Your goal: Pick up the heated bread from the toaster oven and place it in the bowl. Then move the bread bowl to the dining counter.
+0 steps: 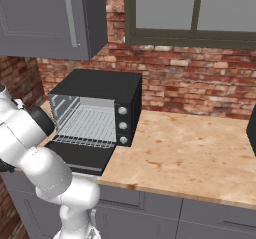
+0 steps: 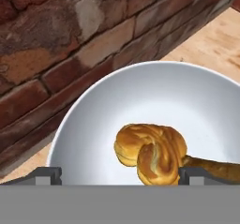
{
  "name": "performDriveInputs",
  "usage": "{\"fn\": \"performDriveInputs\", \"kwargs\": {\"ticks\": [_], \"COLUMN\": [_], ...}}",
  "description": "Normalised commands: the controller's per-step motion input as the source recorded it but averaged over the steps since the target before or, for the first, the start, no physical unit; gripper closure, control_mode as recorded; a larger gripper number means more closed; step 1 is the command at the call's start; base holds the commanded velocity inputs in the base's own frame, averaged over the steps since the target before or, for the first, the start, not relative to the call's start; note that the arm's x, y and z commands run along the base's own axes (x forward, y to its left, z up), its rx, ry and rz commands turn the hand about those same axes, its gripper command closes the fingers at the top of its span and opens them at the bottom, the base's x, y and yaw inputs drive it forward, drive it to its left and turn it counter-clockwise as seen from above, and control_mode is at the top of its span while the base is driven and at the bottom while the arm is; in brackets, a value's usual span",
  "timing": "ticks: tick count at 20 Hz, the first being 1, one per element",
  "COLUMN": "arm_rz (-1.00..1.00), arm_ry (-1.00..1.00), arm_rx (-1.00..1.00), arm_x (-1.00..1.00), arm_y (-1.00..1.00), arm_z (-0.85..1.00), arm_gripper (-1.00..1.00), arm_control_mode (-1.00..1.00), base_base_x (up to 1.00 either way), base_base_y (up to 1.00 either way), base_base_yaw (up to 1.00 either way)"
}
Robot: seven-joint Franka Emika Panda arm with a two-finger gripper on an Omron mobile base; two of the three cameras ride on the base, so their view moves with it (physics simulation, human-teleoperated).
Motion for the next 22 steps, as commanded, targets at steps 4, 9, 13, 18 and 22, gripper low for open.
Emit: {"fn": "performDriveInputs", "kwargs": {"ticks": [4, 9, 13, 18, 22], "arm_rz": [0.10, -0.02, 0.00, 0.00, 0.00], "arm_ry": [-0.14, -0.14, 0.01, 0.05, 0.00], "arm_rx": [-0.04, 0.01, 0.00, 0.00, -0.02], "arm_x": [-0.30, -0.37, -0.05, -0.35, -0.04], "arm_y": [-0.02, 0.07, -0.04, -0.12, 0.00], "arm_z": [-0.21, 0.41, -0.02, -0.03, -0.03], "arm_gripper": [-1.00, -1.00, -1.00, -1.00, -1.00], "arm_control_mode": [-1.00, -1.00, -1.00, -1.00, -1.00], "base_base_x": [0.00, 0.00, 0.00, 0.00, 0.00], "base_base_y": [0.00, 0.00, 0.00, 0.00, 0.00], "base_base_yaw": [0.00, 0.00, 0.00, 0.00, 0.00]}}
